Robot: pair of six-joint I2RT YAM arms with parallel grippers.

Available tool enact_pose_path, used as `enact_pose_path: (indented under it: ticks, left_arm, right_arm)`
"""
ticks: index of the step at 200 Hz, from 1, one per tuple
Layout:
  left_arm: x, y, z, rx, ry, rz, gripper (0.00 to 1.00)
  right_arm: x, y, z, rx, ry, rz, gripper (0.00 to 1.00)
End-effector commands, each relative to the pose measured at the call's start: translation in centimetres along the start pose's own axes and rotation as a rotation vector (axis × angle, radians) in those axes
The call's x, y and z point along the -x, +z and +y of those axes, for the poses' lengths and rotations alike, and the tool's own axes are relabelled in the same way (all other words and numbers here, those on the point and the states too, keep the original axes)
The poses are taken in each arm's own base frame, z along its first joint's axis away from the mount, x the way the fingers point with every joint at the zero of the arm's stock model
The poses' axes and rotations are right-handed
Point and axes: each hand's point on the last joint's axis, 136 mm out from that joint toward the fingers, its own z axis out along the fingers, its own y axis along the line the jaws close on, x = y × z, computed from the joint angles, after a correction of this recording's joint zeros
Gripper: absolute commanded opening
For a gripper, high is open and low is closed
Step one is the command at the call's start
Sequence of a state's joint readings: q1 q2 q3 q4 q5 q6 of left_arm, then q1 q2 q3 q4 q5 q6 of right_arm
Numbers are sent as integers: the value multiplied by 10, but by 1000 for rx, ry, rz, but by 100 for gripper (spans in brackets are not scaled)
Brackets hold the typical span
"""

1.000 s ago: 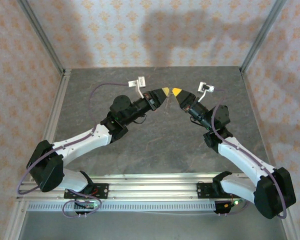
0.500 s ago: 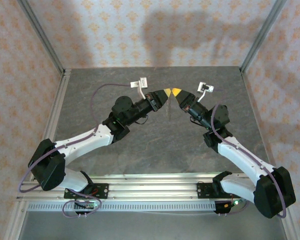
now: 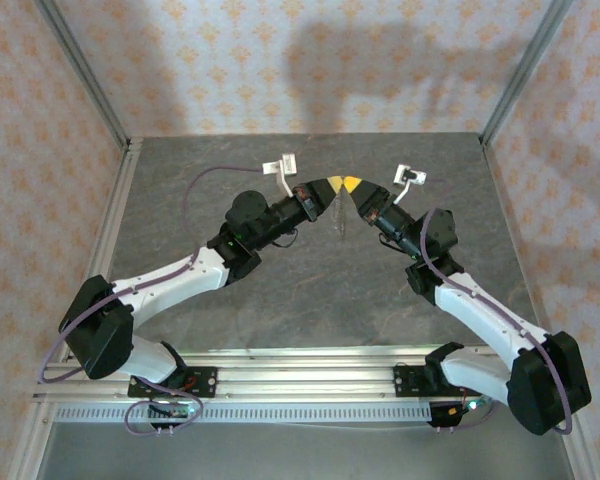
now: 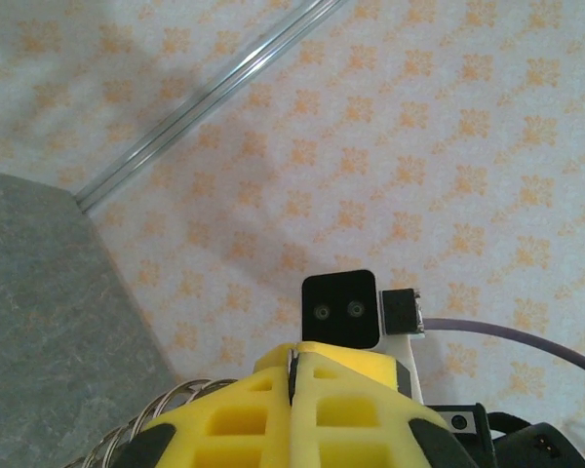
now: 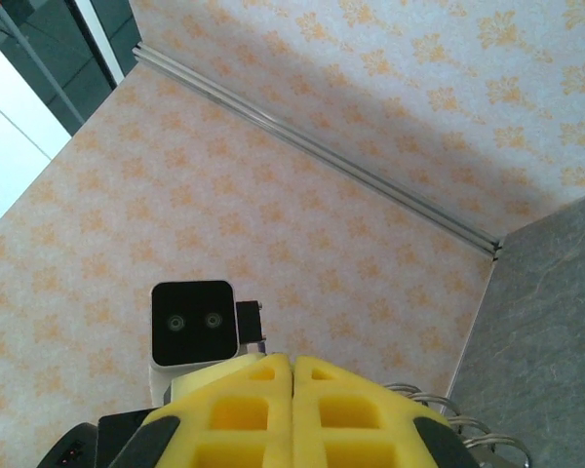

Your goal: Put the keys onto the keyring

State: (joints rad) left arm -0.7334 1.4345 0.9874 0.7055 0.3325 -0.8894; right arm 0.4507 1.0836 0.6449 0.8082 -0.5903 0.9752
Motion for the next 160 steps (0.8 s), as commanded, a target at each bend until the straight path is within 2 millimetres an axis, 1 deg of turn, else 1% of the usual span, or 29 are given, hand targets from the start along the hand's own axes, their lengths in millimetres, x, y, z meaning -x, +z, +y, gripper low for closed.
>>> enact_pose_path:
  ticks: [1, 8, 16, 20, 23, 31, 42, 68, 95, 109, 133, 160]
  left_arm:
    - [5, 4, -21, -60, 30, -7, 0]
    - [5, 4, -22, -58, 38, -2, 0]
    - [6, 3, -22, -50, 57, 2, 0]
    - [5, 3, -22, -47, 68, 8, 0]
    - [5, 2, -23, -44, 77, 12, 0]
    - [6, 1, -25, -43, 101, 27, 0]
    - [7, 0, -28, -52, 131, 59, 0]
    - [6, 0, -38, -96, 190, 157, 0]
    - [4, -1, -41, -121, 242, 250, 0]
    - [4, -3, -41, -132, 259, 288, 0]
    - [2, -6, -41, -146, 285, 348, 0]
    - [-7, -5, -40, -171, 277, 413, 0]
  right_arm:
    - [-2, 0, 15, 36, -35, 16, 0]
    - [-2, 0, 12, 15, -41, 20, 1]
    - [-1, -2, 8, -20, -60, 21, 14]
    - [0, -4, 7, -40, -69, 19, 22]
    - [1, -6, 6, -51, -80, 16, 26]
    - [5, -12, 4, -87, -98, 10, 31]
    - [13, -22, 3, -117, -118, -10, 35]
    - [26, -39, 3, -148, -136, -32, 36]
    - [28, -45, 3, -146, -145, -25, 35]
    - [27, -45, 6, -131, -151, -20, 29]
    - [23, -40, 17, -65, -157, 16, 28]
    - [17, -33, 30, 4, -158, 79, 29]
